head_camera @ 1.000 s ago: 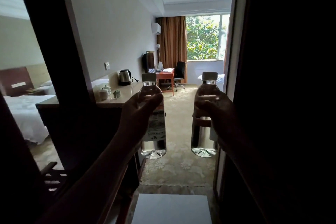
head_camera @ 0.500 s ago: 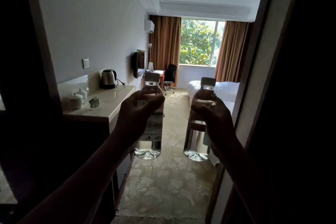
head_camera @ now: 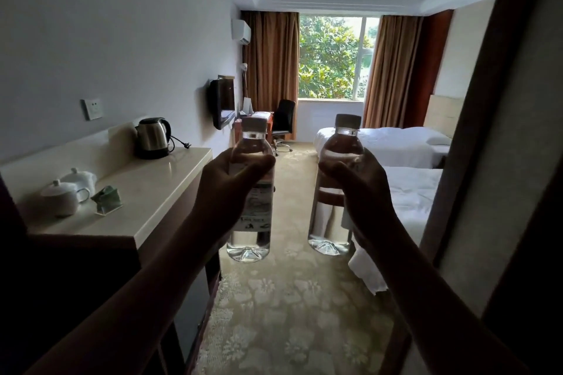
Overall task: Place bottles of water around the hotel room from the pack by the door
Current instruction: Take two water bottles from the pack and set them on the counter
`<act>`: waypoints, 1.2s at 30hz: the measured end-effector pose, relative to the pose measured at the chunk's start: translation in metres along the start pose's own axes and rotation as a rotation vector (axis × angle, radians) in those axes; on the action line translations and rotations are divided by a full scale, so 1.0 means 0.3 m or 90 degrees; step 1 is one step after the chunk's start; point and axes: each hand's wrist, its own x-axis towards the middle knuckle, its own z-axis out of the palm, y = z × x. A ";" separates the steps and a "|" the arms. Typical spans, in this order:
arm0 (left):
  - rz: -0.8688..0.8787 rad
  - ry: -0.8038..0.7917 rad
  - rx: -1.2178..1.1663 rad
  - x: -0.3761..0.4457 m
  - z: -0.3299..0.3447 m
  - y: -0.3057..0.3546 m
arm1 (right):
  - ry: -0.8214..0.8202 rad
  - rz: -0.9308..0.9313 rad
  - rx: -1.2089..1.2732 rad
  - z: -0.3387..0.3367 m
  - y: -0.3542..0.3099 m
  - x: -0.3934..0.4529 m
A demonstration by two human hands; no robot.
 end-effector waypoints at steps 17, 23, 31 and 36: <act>0.028 0.151 0.055 0.935 0.003 -0.460 | -0.133 0.014 0.039 0.060 0.521 1.065; 0.072 0.157 0.094 1.221 -0.151 -0.692 | -0.186 -0.008 0.025 0.246 0.777 1.377; 0.066 0.250 0.102 1.664 -0.436 -0.931 | -0.261 -0.007 0.059 0.644 1.057 1.837; 0.043 0.367 0.126 1.789 -0.621 -1.001 | -0.322 0.019 0.131 0.886 1.192 2.010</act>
